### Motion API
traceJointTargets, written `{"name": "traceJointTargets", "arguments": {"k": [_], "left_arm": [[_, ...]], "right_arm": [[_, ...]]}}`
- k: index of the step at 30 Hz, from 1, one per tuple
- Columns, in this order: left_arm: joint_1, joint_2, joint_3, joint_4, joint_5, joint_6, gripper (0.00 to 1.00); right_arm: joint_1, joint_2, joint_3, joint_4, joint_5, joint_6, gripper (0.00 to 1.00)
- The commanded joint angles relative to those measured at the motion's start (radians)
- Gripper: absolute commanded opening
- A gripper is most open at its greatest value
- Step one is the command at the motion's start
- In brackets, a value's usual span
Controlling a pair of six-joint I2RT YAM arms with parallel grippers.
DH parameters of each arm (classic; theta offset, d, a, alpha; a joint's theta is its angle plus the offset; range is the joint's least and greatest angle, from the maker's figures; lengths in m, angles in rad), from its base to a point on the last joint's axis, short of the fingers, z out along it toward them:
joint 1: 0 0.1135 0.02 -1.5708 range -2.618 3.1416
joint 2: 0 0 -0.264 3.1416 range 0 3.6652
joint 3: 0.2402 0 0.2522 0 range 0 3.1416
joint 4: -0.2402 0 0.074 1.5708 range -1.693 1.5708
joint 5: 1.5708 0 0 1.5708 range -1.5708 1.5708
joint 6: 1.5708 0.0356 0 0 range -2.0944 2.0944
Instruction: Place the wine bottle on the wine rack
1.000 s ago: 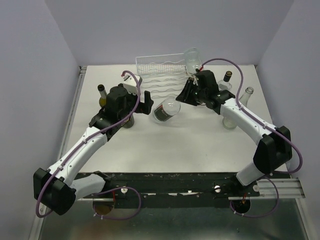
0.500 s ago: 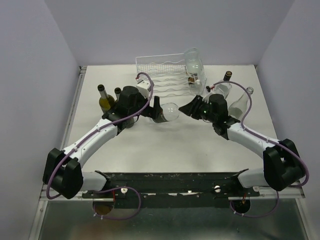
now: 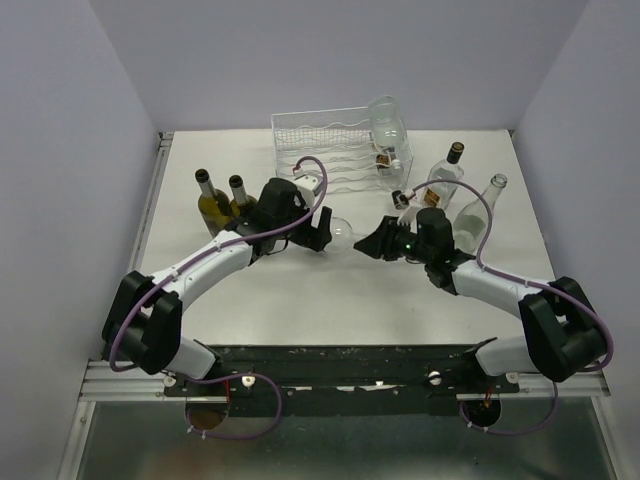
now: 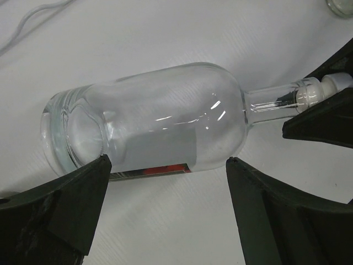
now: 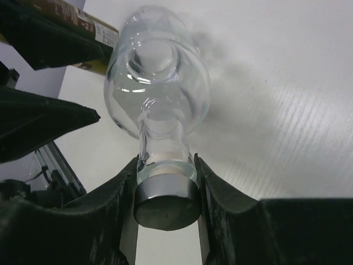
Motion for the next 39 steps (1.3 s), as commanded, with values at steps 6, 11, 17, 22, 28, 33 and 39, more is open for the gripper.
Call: {"name": "traceJointTargets", "arguments": {"k": [6, 11, 17, 22, 28, 33, 39], "left_arm": [[-0.007, 0.077, 0.048, 0.006, -0.011, -0.042, 0.93], [-0.007, 0.086, 0.063, -0.006, -0.035, -0.030, 0.93], [-0.008, 0.044, 0.038, 0.007, -0.121, -0.013, 0.90], [-0.007, -0.029, -0.003, 0.047, -0.227, 0.010, 0.90], [-0.008, -0.111, -0.046, 0.112, -0.291, 0.027, 0.96], [-0.008, -0.142, -0.034, 0.115, -0.299, 0.038, 0.99], [-0.007, -0.157, 0.005, 0.095, -0.276, 0.044, 0.99]], "right_arm": [[0.011, 0.013, 0.029, -0.299, 0.066, -0.225, 0.01], [0.043, 0.007, 0.052, -0.374, 0.073, -0.250, 0.01], [0.178, 0.008, 0.124, -0.535, 0.235, -0.340, 0.01], [0.243, 0.054, 0.162, -0.607, 0.375, -0.333, 0.01], [0.260, 0.096, 0.195, -0.647, 0.454, -0.365, 0.15], [0.260, 0.151, 0.239, -0.672, 0.471, -0.380, 0.26], [0.260, 0.195, 0.287, -0.690, 0.455, -0.408, 0.54]]}}
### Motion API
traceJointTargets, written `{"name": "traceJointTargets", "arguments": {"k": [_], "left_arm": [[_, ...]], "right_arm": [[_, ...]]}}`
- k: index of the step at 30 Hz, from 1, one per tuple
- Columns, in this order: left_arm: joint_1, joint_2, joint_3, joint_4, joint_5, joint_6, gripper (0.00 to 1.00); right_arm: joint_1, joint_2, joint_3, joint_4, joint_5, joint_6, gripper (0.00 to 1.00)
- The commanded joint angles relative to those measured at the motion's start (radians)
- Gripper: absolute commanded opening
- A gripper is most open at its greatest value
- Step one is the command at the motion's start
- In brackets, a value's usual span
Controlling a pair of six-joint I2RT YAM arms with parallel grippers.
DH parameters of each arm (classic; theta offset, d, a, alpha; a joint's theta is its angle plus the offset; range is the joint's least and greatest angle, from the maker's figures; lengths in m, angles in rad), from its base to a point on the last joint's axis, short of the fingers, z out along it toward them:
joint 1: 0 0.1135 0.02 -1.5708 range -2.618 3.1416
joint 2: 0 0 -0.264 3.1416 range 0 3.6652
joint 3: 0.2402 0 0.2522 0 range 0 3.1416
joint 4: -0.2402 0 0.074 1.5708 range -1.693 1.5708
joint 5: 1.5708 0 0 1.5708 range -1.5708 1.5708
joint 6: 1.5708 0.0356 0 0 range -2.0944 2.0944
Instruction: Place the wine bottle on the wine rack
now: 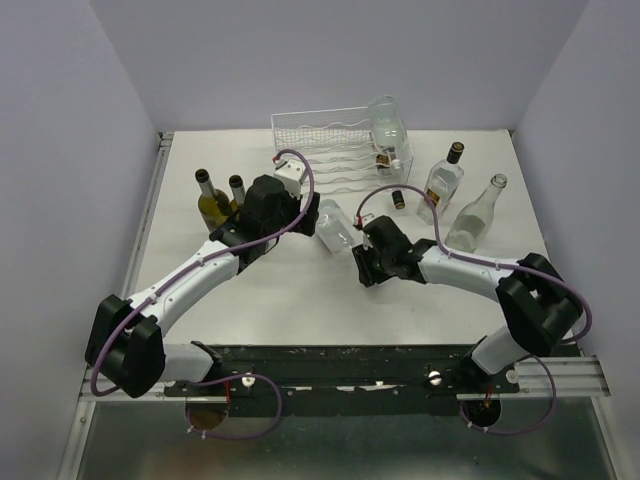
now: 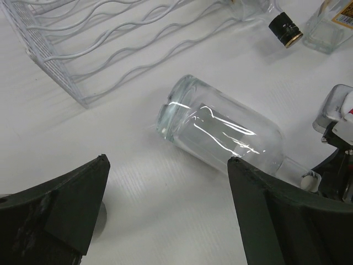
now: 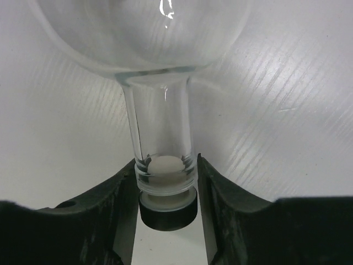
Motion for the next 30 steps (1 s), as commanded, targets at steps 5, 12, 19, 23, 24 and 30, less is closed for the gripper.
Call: {"name": "traceJointTargets", "arguments": {"k": [5, 12, 19, 23, 24, 30], "left_arm": [[-0.004, -0.046, 0.041, 0.012, 0.001, 0.030, 0.99], [-0.004, -0.048, 0.048, 0.020, -0.001, 0.059, 0.99], [-0.004, -0.049, 0.045, 0.017, -0.010, 0.060, 0.99], [-0.003, -0.058, 0.024, 0.029, -0.024, 0.065, 0.99], [-0.001, -0.057, 0.022, 0.026, -0.029, 0.063, 0.99], [-0.001, -0.057, 0.021, 0.026, -0.039, 0.060, 0.99]], "right_arm": [[-0.001, 0.081, 0.101, -0.029, 0.035, -0.077, 0.72], [-0.001, 0.206, 0.203, -0.009, 0.030, -0.098, 0.71], [-0.002, 0.262, 0.227, -0.015, 0.058, -0.079, 0.68], [-0.001, 0.282, 0.215, -0.013, 0.070, -0.073, 0.67], [-0.001, 0.283, 0.212, -0.013, 0.076, -0.071, 0.67], [-0.001, 0.285, 0.188, 0.002, 0.122, -0.056, 0.56]]}}
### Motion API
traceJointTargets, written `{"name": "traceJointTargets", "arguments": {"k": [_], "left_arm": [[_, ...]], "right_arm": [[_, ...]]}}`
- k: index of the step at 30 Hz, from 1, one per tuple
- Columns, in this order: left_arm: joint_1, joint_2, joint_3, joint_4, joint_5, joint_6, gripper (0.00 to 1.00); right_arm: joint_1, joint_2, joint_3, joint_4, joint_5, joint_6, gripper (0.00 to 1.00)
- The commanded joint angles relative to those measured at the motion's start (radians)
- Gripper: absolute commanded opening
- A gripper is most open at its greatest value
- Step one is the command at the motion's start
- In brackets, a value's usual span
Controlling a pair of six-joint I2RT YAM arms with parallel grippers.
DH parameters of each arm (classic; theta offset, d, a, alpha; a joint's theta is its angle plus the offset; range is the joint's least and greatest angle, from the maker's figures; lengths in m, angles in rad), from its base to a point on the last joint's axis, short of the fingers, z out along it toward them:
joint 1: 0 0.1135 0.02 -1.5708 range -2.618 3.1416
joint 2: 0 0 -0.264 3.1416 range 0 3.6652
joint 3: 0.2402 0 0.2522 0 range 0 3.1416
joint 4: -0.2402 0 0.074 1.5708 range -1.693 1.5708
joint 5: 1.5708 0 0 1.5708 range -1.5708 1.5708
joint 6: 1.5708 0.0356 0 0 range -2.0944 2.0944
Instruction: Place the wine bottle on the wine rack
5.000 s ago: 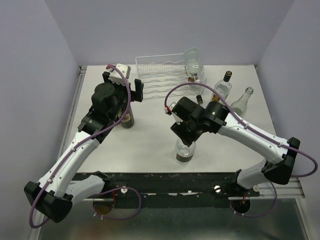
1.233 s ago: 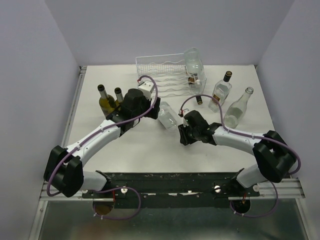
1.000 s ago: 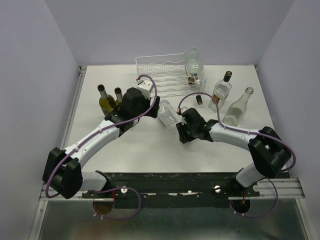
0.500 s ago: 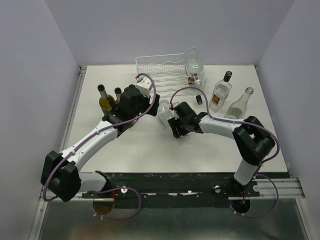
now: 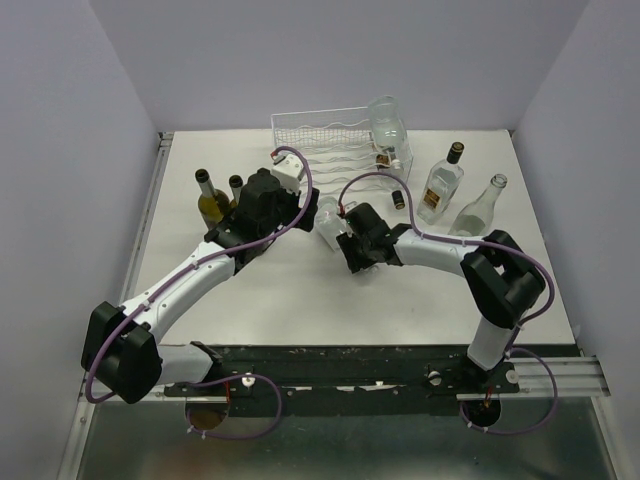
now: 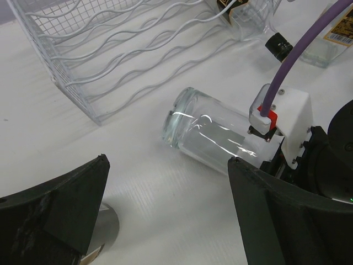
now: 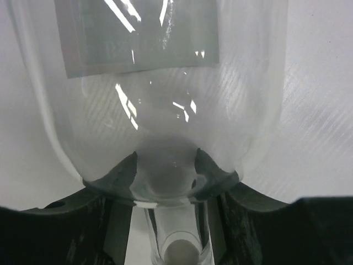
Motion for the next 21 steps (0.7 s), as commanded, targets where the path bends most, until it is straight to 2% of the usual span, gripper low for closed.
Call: {"name": "traceJointTargets", "arguments": {"k": [1, 5, 8, 16, 21], "left_arm": [[-0.001, -0.027, -0.005, 0.018, -0.035, 0.006, 0.99], [0.000, -0.031, -0.005, 0.018, -0.044, 0.008, 0.99], [0.003, -0.036, -0.005, 0.020, -0.047, 0.008, 0.99], [0.011, -0.050, -0.002, 0.020, -0.058, 0.008, 0.99], [0.016, -0.051, 0.003, 0.021, -0.061, 0.008, 0.99]], "right_arm": [[0.000, 0.042, -0.037, 0.009, 0.067, 0.021, 0.53], [0.000, 0.040, -0.046, 0.020, 0.098, 0.024, 0.32], [0.000, 0.039, -0.046, 0.024, 0.108, 0.021, 0.01], [0.000, -0.055, -0.048, 0.035, 0.108, 0.012, 0.01], [0.000, -0.134, 0.013, -0.062, 0.112, 0.022, 0.01]]}}
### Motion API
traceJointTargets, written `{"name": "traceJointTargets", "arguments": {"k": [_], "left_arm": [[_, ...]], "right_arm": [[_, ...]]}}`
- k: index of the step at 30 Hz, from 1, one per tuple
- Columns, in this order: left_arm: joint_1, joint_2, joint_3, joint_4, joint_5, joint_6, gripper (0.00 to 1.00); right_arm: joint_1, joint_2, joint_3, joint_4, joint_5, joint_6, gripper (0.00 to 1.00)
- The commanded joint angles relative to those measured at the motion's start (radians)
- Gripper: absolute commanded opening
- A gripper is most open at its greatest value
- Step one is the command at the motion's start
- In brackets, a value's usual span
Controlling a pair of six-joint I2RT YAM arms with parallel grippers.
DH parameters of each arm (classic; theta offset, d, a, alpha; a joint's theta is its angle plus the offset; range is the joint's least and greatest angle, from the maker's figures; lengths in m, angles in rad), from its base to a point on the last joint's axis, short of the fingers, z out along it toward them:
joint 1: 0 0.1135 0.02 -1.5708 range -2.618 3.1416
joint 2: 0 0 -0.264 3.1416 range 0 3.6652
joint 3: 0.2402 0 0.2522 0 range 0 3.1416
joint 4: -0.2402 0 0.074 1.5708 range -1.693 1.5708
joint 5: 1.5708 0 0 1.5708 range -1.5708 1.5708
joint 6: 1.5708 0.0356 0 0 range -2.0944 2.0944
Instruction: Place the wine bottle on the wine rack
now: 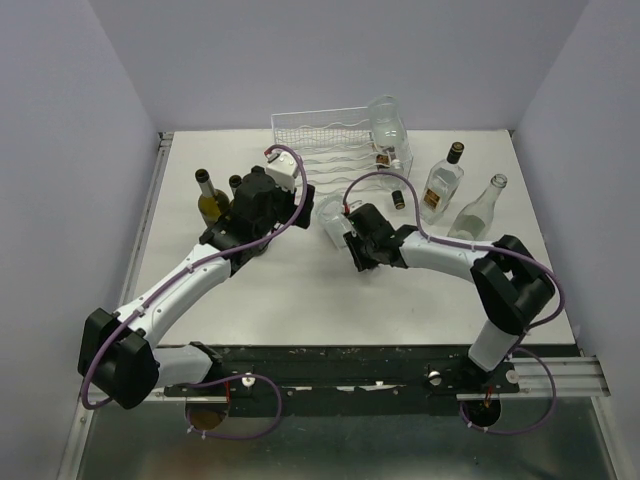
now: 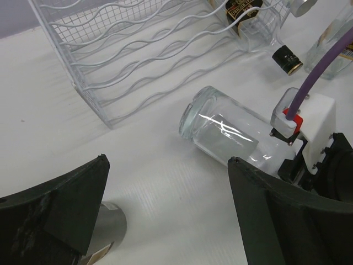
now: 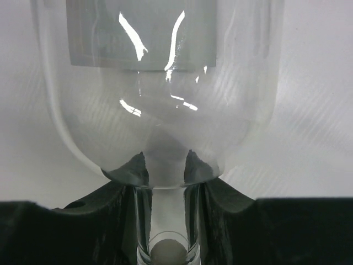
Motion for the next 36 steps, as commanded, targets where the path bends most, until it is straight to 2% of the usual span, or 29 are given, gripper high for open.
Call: {"name": "traceJointTargets", "arguments": {"k": [1, 13, 19, 29, 33, 36], "left_arm": [[0.008, -0.022, 0.003, 0.019, -0.032, 0.006, 0.99], [0.019, -0.042, 0.011, 0.016, -0.043, 0.005, 0.99], [0.021, -0.081, 0.036, 0.012, -0.055, -0.001, 0.99], [0.025, -0.146, 0.101, -0.028, -0.069, 0.010, 0.99], [0.034, -0.155, 0.132, -0.050, -0.017, 0.010, 0.99], [0.039, -0.163, 0.148, -0.066, 0.002, 0.006, 0.99]], "right_arm": [[-0.004, -0.106, 0.053, -0.094, 0.050, 0.015, 0.01], [-0.005, -0.304, 0.186, -0.212, 0.044, 0.039, 0.01], [-0.010, -0.306, 0.330, -0.220, 0.108, 0.016, 0.01], [-0.102, -0.018, 0.711, -0.163, 0.142, -0.019, 0.01], [-0.152, 0.168, 0.941, -0.267, 0.157, -0.020, 0.01], [-0.180, 0.246, 1.039, -0.295, 0.167, -0.008, 0.01]]}}
